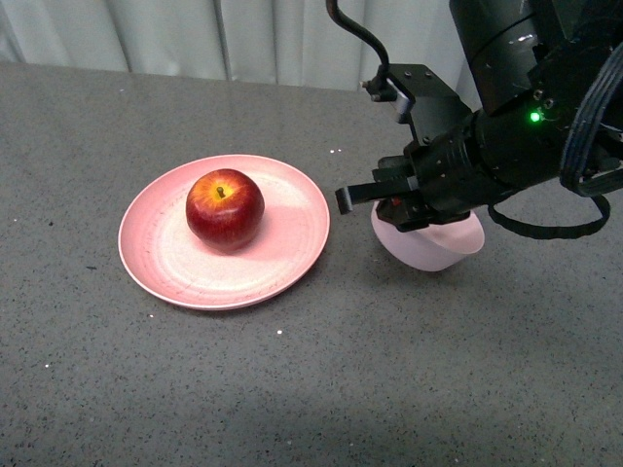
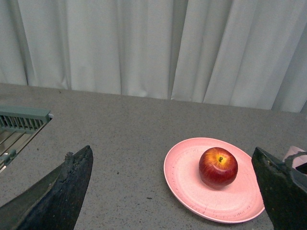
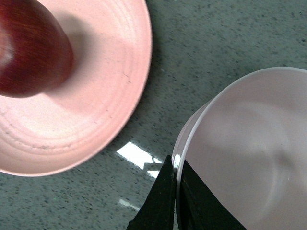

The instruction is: Move apple from plate to bowl

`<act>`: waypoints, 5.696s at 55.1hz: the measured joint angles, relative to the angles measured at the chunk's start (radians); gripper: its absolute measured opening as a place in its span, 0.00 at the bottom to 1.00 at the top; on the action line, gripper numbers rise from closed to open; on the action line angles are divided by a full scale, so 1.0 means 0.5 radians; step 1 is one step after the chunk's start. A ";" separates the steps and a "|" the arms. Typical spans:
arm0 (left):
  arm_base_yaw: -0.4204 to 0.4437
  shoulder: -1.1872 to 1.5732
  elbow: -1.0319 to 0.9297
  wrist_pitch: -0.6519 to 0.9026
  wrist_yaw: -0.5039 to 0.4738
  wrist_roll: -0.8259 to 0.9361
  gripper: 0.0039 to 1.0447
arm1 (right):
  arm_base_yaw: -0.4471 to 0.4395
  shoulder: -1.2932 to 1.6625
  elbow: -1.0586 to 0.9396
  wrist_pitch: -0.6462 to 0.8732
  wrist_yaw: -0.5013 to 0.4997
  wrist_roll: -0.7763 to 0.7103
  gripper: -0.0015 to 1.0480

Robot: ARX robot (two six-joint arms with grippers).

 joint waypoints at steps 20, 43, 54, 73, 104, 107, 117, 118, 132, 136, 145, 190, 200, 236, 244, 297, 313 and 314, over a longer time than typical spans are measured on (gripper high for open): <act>0.000 0.000 0.000 0.000 0.000 -0.001 0.94 | 0.098 0.140 0.121 -0.017 -0.003 0.089 0.01; 0.000 0.000 0.000 0.000 0.000 -0.001 0.94 | 0.123 0.202 0.159 -0.016 -0.010 0.119 0.35; 0.000 0.000 0.000 0.000 0.000 -0.001 0.94 | 0.104 0.163 0.108 0.089 -0.021 0.141 0.63; 0.000 0.000 0.000 0.000 0.000 0.000 0.94 | -0.098 -0.567 -0.530 0.680 0.218 -0.023 0.91; 0.000 0.000 0.000 0.000 0.000 0.000 0.94 | -0.273 -1.790 -1.645 1.512 0.803 -0.401 0.89; 0.000 0.000 0.000 0.000 0.000 0.000 0.94 | -0.294 -1.897 -1.750 1.650 0.835 -0.310 0.81; 0.000 0.000 0.000 0.000 0.000 0.000 0.94 | -0.418 -2.177 -1.946 1.609 0.744 -0.140 0.48; 0.000 0.000 0.000 0.000 0.000 -0.001 0.94 | -0.435 -2.213 -1.967 1.588 0.725 -0.134 0.43; 0.000 0.000 0.000 0.000 0.000 0.000 0.94 | -0.591 -2.576 -2.174 1.465 0.571 -0.107 0.01; 0.000 0.001 0.000 0.000 0.000 0.000 0.94 | -0.714 -2.671 -2.216 1.366 0.415 -0.107 0.01; 0.000 0.000 0.000 0.000 -0.001 -0.001 0.94 | -0.766 -2.929 -2.224 1.151 0.402 -0.106 0.01; 0.000 0.000 0.000 0.000 -0.001 -0.001 0.94 | -0.768 -3.753 -2.227 0.359 0.401 -0.106 0.01; -0.001 0.000 0.000 0.000 0.000 -0.001 0.94 | -0.768 -3.893 -2.225 0.205 0.401 -0.106 0.01; -0.101 0.095 0.018 -0.075 -0.375 -0.073 0.94 | -0.768 -4.156 -2.226 -0.056 0.396 -0.107 0.87; -0.079 0.465 0.024 0.156 -0.527 -0.167 0.94 | -0.768 -4.156 -2.226 -0.058 0.397 -0.099 0.91; -0.594 3.977 1.704 1.122 -0.272 -0.303 0.94 | -0.768 -4.157 -2.226 -0.058 0.397 -0.098 0.91; -0.668 4.117 1.831 0.904 -0.251 -0.331 0.94 | -0.768 -4.157 -2.226 -0.058 0.397 -0.098 0.91; -0.669 4.118 1.834 0.900 -0.252 -0.330 0.94 | -0.768 -4.157 -2.226 -0.058 0.396 -0.098 0.91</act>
